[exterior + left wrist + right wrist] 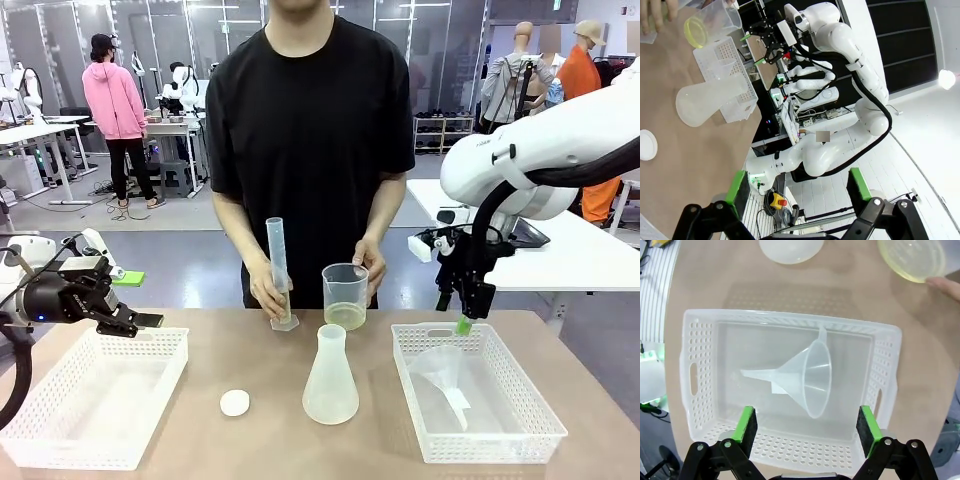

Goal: Prepare the solutions needed for the experiment.
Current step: Pick up the Plastic Funnel and insert it into the Big flask.

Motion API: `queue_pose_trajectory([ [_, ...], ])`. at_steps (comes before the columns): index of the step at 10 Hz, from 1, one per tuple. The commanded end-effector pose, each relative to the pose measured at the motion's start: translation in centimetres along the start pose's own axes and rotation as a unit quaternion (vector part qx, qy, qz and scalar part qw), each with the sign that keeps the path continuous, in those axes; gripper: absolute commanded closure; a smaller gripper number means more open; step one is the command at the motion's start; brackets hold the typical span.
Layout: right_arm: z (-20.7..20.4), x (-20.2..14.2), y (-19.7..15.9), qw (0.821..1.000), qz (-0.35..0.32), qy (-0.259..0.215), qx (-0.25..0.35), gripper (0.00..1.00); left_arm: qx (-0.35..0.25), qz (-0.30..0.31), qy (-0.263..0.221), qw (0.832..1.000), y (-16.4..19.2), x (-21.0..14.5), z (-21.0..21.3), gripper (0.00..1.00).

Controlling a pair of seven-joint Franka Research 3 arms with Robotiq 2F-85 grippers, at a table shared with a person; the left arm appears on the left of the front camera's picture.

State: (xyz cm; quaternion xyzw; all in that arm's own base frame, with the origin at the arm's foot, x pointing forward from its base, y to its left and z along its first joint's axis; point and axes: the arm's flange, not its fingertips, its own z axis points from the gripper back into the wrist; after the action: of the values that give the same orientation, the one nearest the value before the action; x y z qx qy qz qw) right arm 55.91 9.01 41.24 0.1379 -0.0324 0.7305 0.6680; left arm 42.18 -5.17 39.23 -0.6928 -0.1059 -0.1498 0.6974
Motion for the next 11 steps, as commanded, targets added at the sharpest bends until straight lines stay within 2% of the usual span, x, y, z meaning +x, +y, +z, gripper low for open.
queue_pose_trajectory([
  [1, -0.5, 0.5, -0.9, 0.999, -0.006, 0.019, 0.029, 0.0, -0.002, 0.0, 0.0, 1.0, -0.1, 0.0, 0.0, 0.0],
  [5, -3.5, 0.7, -1.7, 0.996, -0.002, 0.032, 0.083, 0.0, -0.002, 0.0, 0.0, 1.0, -0.1, 0.0, 0.0, 0.0],
  [11, -5.6, 0.8, -3.1, 0.99, 0.0, 0.046, 0.134, 0.0, -0.002, 0.0, 0.0, 1.0, -0.1, 0.0, 0.0, 0.0],
])
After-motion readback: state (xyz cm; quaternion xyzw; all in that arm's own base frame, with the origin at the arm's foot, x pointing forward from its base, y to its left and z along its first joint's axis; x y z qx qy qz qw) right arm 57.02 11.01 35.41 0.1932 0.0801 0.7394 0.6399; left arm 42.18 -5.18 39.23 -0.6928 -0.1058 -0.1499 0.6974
